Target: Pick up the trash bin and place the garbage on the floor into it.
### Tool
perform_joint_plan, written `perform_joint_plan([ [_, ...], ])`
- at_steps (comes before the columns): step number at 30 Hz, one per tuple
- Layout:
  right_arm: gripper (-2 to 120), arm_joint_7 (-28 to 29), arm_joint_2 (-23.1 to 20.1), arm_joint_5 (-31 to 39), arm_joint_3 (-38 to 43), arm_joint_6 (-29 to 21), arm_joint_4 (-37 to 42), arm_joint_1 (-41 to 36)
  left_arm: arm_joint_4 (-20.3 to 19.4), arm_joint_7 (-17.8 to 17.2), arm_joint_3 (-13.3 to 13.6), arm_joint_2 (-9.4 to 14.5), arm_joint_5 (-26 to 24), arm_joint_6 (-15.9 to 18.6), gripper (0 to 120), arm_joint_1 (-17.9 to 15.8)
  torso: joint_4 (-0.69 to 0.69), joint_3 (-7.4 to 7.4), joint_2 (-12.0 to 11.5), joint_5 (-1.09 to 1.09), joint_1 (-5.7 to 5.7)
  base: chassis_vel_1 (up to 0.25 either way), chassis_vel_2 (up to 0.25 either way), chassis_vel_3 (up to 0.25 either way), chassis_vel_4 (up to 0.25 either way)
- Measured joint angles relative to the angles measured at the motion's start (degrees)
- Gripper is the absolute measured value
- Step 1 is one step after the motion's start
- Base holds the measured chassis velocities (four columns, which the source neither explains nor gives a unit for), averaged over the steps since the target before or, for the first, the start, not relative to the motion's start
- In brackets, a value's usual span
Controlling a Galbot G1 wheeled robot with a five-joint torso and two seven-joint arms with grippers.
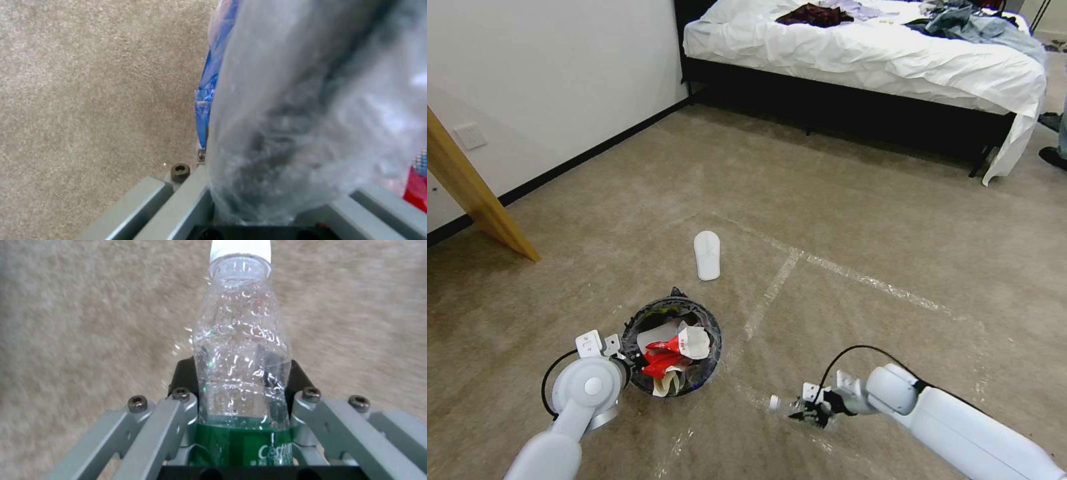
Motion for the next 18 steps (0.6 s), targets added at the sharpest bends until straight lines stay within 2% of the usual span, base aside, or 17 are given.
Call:
perform_joint_plan([
  [4, 25, 2.4, -2.6, -0.9, 3.6, 3.2, 3.2, -2.2, -0.3, 0.1, 0.2, 0.1, 0.0, 0.0, 0, 0.2, 0.00, 0.00, 0.0, -0.03, 0.00, 0.000, 0.000, 0.000, 0.000],
  [10, 25, 4.5, -5.0, 0.4, 4.9, 5.2, 6.8, -2.7, -1.0, 0.6, 0.4, 0.3, 0.0, 0.0, 0, 0.9, 0.00, 0.00, 0.0, -0.04, 0.00, 0.000, 0.000, 0.000, 0.000],
  [18, 25, 8.9, -5.5, 3.2, 6.1, 8.7, 9.4, -2.1, -1.5, 0.8, 0.2, -0.1, 0.4, 0.0, 0, 1.4, 0.01, 0.00, 0.0, -0.03, 0.00, 0.000, 0.000, 0.000, 0.000],
])
